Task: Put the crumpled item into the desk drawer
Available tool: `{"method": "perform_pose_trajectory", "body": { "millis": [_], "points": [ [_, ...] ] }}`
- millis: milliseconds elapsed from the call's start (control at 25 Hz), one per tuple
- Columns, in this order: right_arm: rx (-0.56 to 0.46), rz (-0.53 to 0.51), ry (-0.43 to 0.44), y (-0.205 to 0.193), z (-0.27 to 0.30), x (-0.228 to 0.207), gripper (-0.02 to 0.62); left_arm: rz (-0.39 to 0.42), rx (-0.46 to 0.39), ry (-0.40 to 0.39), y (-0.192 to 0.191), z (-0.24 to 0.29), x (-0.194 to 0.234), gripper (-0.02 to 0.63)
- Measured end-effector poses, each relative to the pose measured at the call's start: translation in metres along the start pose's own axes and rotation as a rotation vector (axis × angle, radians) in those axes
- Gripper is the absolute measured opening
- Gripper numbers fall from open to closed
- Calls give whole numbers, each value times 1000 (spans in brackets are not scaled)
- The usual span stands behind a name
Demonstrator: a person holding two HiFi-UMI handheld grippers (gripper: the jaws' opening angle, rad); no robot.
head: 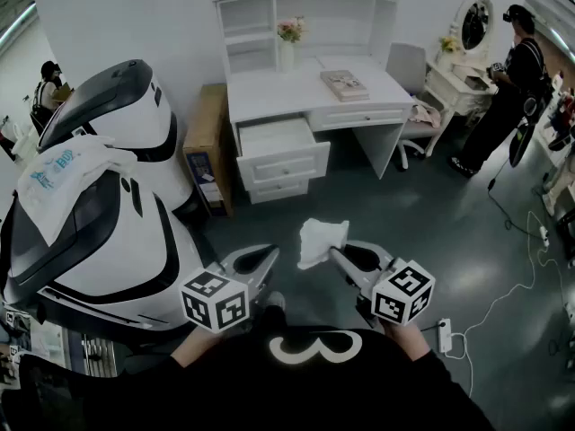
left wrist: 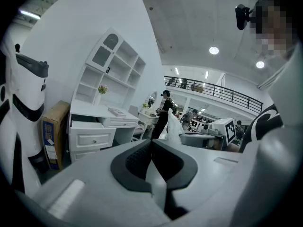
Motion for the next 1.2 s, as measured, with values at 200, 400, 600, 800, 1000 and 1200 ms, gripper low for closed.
{"method": "perform_pose_trajectory", "body": {
  "millis": [200,400,600,800,1000,1200],
  "points": [
    [-11,7,-14,0,-10,-7,43,16,19,-13,3,9,-9,9],
    [-30,16,-47,-1,-19,-16,43,36,27,-30,8,22,-11,9],
    [-29,29,-84,-3,-20,-29,43,42,40,-62,8,38,-11,9],
    [-23,33,-80,-1,-8,-43,43,40,40,-71,11,51,0,9],
    [-8,40,-81,3,27,-68,43,23,42,-69,19,71,37,9],
    [4,58,-92,9,59,-102,43,7,57,-76,30,101,74,9]
  ]
}}
Point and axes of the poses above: the fingertips, and each gripper's own axes: z forward along the fingers, x to its left, y out of its top, the point moved 5 cm from there along -z, backward along the fingers, and after that the axes turned 1 degree about y, right-handed, at the moved point
